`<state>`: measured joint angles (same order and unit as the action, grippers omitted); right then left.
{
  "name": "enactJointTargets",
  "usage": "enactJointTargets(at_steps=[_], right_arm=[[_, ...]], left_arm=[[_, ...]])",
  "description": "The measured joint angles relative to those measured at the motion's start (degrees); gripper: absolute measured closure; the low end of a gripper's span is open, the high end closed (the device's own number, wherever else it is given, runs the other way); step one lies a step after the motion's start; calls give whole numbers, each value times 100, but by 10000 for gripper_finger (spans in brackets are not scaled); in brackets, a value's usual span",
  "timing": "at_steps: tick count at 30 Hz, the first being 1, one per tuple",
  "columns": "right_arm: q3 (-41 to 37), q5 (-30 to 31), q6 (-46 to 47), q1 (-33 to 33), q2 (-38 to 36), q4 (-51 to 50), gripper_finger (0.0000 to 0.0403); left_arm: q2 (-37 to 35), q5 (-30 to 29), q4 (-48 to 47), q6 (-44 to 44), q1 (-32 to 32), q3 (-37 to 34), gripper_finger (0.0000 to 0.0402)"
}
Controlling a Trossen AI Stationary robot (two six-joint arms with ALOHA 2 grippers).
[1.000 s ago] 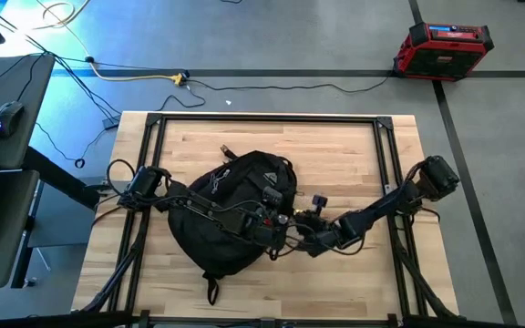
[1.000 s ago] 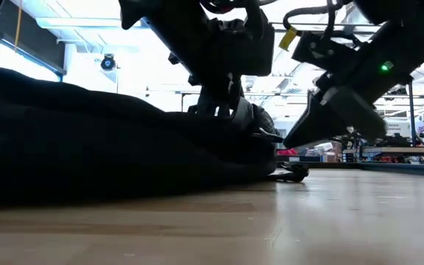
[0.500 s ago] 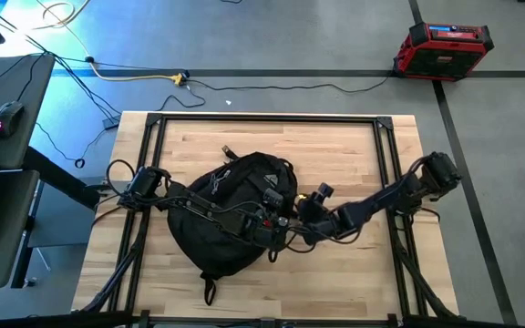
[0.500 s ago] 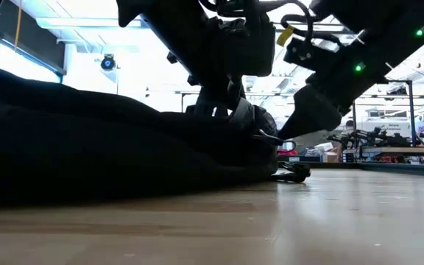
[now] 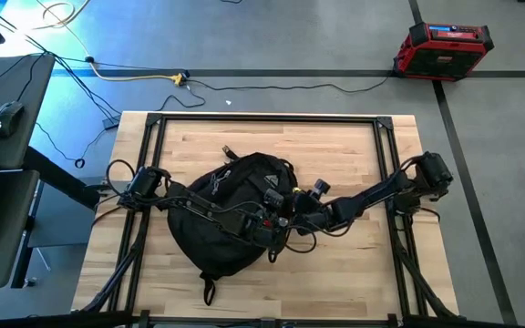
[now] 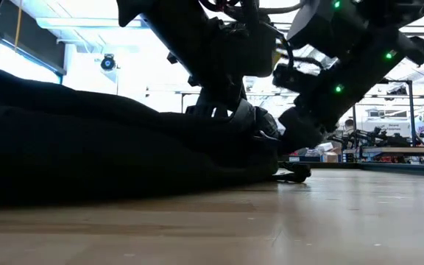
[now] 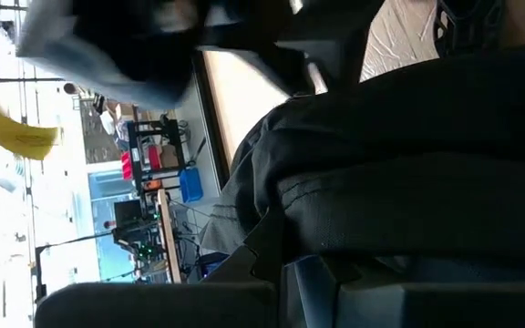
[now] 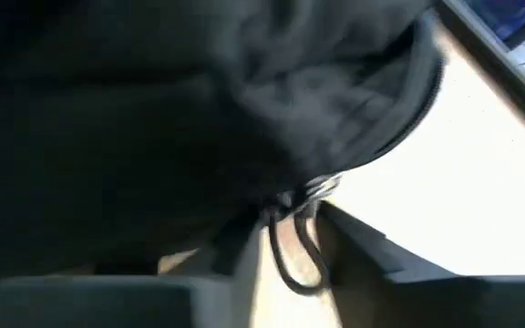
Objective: Unpack backpack
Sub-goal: Open the black backpack
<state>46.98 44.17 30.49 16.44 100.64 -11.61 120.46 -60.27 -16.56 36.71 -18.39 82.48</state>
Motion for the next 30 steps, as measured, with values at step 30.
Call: enactJointTargets(at_steps=[30], right_arm=[[472, -2567, -1411, 1047, -17, 1112, 403]], left_arm=[[-4, -574, -470, -833, 158, 7, 401]])
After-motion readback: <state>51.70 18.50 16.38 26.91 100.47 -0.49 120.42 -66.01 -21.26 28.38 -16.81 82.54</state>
